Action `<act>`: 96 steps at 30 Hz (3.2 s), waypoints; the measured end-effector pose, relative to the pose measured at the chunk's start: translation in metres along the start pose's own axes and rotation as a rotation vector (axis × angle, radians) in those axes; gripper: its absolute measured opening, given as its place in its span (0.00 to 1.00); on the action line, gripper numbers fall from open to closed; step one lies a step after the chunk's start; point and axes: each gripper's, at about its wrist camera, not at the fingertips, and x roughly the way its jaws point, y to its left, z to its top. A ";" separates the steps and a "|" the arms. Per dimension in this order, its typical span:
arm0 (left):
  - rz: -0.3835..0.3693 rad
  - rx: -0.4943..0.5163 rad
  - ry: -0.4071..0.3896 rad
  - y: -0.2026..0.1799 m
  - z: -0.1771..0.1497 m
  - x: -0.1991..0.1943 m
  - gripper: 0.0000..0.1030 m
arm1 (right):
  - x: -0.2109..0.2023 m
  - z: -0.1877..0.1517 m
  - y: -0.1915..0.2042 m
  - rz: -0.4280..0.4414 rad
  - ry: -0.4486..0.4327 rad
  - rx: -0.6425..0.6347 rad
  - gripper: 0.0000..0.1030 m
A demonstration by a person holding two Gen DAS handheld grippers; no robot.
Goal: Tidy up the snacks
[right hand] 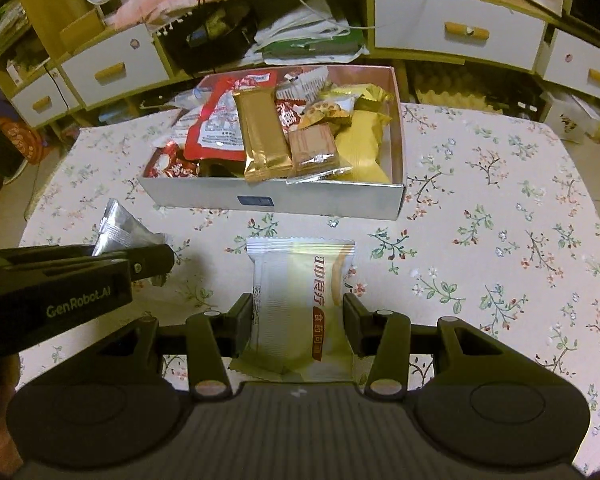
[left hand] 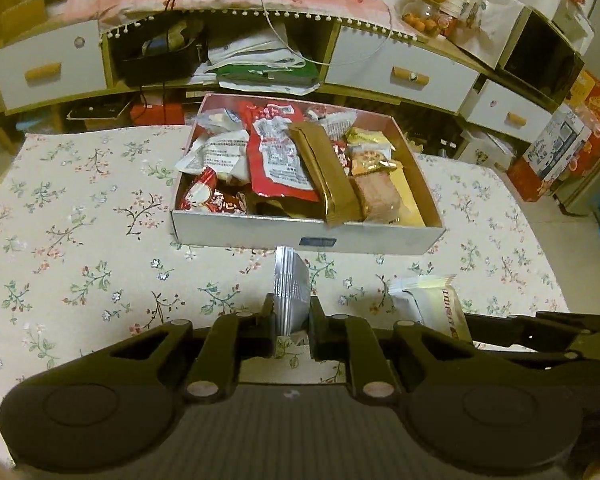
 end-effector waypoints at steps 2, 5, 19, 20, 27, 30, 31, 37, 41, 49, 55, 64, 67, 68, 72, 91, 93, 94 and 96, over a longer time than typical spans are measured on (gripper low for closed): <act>-0.010 -0.025 -0.016 0.006 0.005 -0.004 0.17 | -0.003 0.003 -0.003 0.009 -0.011 0.011 0.42; -0.009 -0.053 -0.058 0.020 0.016 -0.014 0.17 | -0.012 0.011 -0.011 0.039 -0.035 0.053 0.42; -0.099 -0.069 -0.085 0.026 0.044 -0.009 0.17 | -0.017 0.039 -0.047 0.075 -0.106 0.119 0.42; -0.115 -0.065 -0.088 0.024 0.047 -0.006 0.17 | -0.018 0.042 -0.049 0.077 -0.116 0.118 0.42; -0.158 -0.007 -0.072 0.005 0.069 0.027 0.17 | -0.005 0.068 -0.063 0.134 -0.167 0.156 0.42; -0.167 0.008 -0.070 0.000 0.081 0.040 0.17 | 0.005 0.074 -0.071 0.177 -0.164 0.196 0.42; -0.172 0.008 -0.069 -0.002 0.084 0.044 0.17 | 0.009 0.077 -0.073 0.180 -0.164 0.205 0.42; -0.222 0.014 -0.059 -0.014 0.107 0.069 0.17 | 0.022 0.092 -0.082 0.198 -0.178 0.240 0.42; -0.200 0.002 -0.036 -0.016 0.115 0.091 0.18 | 0.028 0.104 -0.083 0.212 -0.188 0.247 0.42; -0.203 0.005 -0.052 -0.011 0.115 0.092 0.25 | 0.043 0.112 -0.081 0.210 -0.188 0.219 0.42; -0.227 -0.059 -0.098 0.006 0.117 0.073 0.38 | 0.051 0.118 -0.074 0.222 -0.175 0.187 0.42; -0.171 -0.133 -0.119 0.031 0.114 0.057 0.54 | 0.062 0.128 -0.032 0.210 -0.169 0.087 0.42; -0.158 -0.145 -0.118 0.038 0.111 0.056 0.55 | 0.068 0.127 -0.027 0.184 -0.151 0.071 0.45; -0.158 -0.149 -0.119 0.041 0.111 0.055 0.56 | 0.068 0.127 -0.028 0.180 -0.153 0.079 0.46; -0.151 -0.148 -0.127 0.045 0.109 0.053 0.58 | 0.063 0.126 -0.035 0.187 -0.166 0.106 0.49; 0.063 -0.041 -0.131 0.035 0.072 -0.006 0.68 | 0.019 0.094 -0.035 0.148 -0.146 0.115 0.52; 0.097 -0.024 -0.148 0.031 0.063 -0.023 0.69 | 0.006 0.087 -0.031 0.137 -0.153 0.095 0.53; 0.109 -0.020 -0.156 0.030 0.059 -0.030 0.69 | 0.001 0.084 -0.029 0.130 -0.156 0.086 0.53; 0.126 -0.020 -0.174 0.027 0.049 -0.047 0.70 | -0.013 0.074 -0.025 0.114 -0.164 0.069 0.53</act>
